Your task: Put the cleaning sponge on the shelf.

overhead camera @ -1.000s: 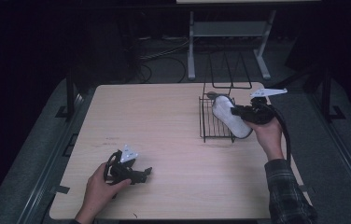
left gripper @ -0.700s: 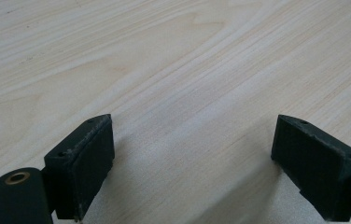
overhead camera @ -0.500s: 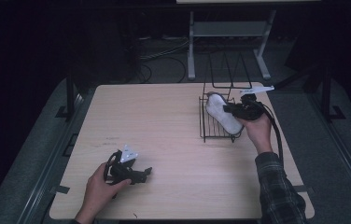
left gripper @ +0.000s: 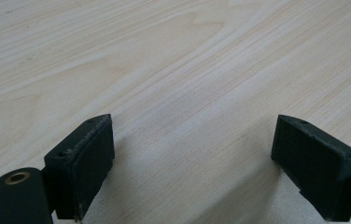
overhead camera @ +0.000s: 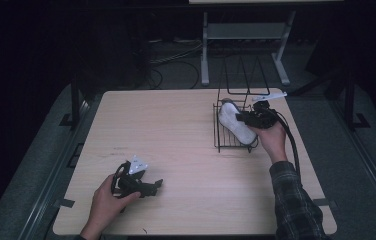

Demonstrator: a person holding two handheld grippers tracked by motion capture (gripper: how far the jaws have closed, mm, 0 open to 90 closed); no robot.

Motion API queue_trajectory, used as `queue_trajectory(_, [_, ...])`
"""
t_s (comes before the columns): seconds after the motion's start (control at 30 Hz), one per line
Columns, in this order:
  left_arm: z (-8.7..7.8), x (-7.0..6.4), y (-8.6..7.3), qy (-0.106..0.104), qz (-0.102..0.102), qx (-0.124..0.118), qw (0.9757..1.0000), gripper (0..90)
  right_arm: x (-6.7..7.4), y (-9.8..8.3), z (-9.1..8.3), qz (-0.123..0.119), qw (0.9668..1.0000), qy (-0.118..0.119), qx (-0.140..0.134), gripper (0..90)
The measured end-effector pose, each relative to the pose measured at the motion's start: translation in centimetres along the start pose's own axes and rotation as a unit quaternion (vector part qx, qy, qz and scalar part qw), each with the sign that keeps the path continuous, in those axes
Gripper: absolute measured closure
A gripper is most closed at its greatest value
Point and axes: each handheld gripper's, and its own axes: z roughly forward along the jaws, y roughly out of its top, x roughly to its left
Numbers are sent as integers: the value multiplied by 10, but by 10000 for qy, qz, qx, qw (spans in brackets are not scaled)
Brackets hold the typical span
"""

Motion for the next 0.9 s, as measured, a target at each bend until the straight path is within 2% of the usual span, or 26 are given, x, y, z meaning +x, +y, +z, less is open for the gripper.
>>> queue_trajectory(0.43, [0, 0, 0, 2, -8, -1, 10000, 124, -3, -3, 6, -35, 9999, -141, 55, 712])
queue_trajectory(0.63, [0, 0, 0, 1, -5, -1, 10000, 124, -3, -4, 9, -71, 9995, -260, 146, 633])
queue_trajectory(0.83, [0, 0, 0, 1, -5, -1, 10000, 124, -4, -5, 10, -61, 9993, -315, 191, 596])
queue_trajectory(0.9, [0, 0, 0, 1, -6, -1, 10000, 124, -4, -5, 11, -81, 9992, -344, 211, 555])
